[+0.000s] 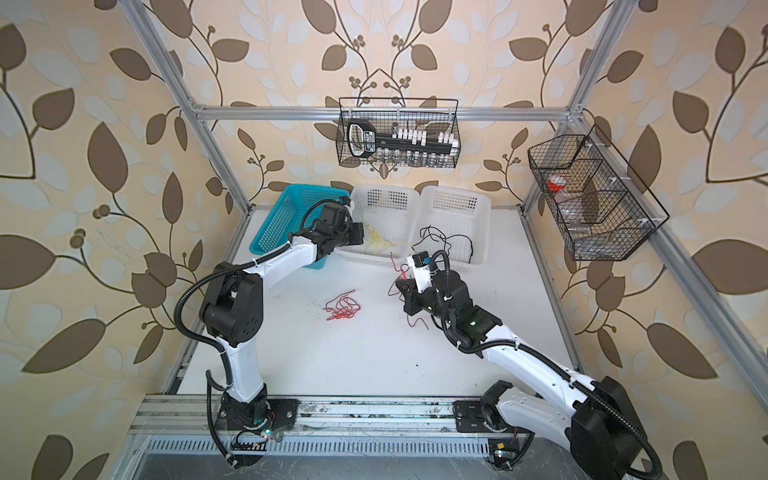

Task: Untangle the cables
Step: 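Drop the yellow wire bundle into the white basket with the left gripper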

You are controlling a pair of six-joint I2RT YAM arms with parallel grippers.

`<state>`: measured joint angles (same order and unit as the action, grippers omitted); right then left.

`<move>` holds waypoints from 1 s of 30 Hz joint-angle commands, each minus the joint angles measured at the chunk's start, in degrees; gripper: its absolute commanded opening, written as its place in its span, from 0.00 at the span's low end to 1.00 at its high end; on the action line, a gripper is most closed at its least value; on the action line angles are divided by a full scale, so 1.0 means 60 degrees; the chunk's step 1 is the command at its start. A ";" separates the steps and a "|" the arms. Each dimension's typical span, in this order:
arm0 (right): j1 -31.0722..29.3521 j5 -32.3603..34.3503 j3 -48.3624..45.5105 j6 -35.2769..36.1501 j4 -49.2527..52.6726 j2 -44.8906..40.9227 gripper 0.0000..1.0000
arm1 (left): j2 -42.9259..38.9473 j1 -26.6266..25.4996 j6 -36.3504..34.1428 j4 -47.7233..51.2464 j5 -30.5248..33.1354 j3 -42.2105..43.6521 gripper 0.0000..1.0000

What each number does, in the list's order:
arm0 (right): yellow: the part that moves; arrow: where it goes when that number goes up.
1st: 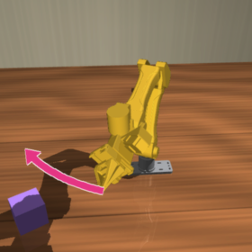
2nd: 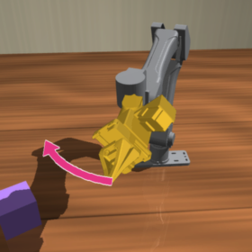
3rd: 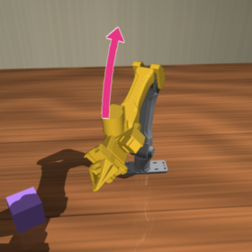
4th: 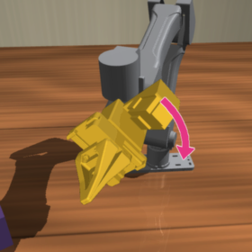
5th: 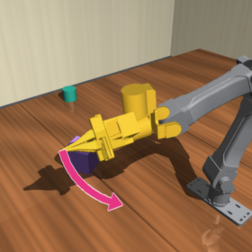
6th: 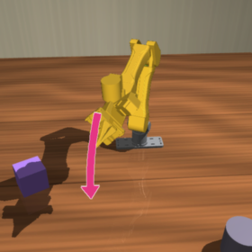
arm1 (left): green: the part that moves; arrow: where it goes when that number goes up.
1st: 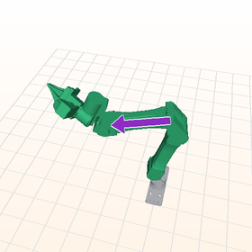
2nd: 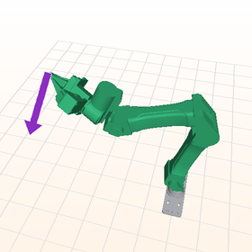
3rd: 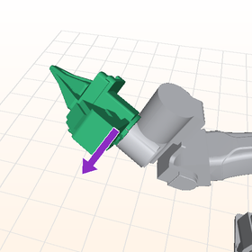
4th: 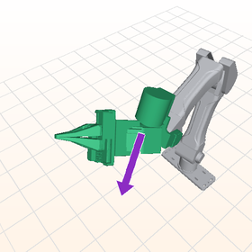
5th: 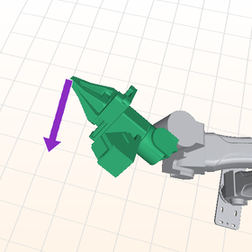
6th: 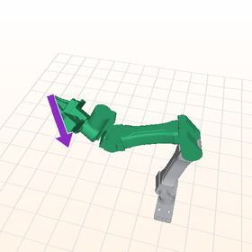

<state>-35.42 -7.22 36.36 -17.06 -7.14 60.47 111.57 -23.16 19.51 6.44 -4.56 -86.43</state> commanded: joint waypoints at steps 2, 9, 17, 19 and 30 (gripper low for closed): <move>-0.0051 0.0134 -0.0002 0.0175 0.0085 -0.0187 0.00 | 0.0029 0.0058 0.0103 0.0308 -0.0348 -0.0383 0.16; -0.0046 0.0400 0.0003 0.0152 0.0084 0.0049 0.00 | -0.0165 0.0064 0.0056 0.0290 -0.0406 -0.0227 0.36; 0.0101 0.0910 0.0050 0.0039 0.0322 0.0631 0.00 | -0.0867 0.0047 0.0055 0.0206 -0.0478 0.0226 0.98; 0.0194 0.1018 0.0053 -0.0026 0.0336 0.0852 0.00 | -0.1130 0.0052 0.0077 0.0201 -0.0449 0.0464 0.99; 0.0324 0.1342 0.0408 -0.0199 0.0610 0.2210 0.00 | -0.2973 0.0051 0.0804 0.0701 -0.0168 0.2054 0.99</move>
<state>-33.58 -0.75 36.64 -17.93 -4.73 72.34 99.00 -23.16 22.55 9.34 -6.87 -76.31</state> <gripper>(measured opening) 0.048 0.989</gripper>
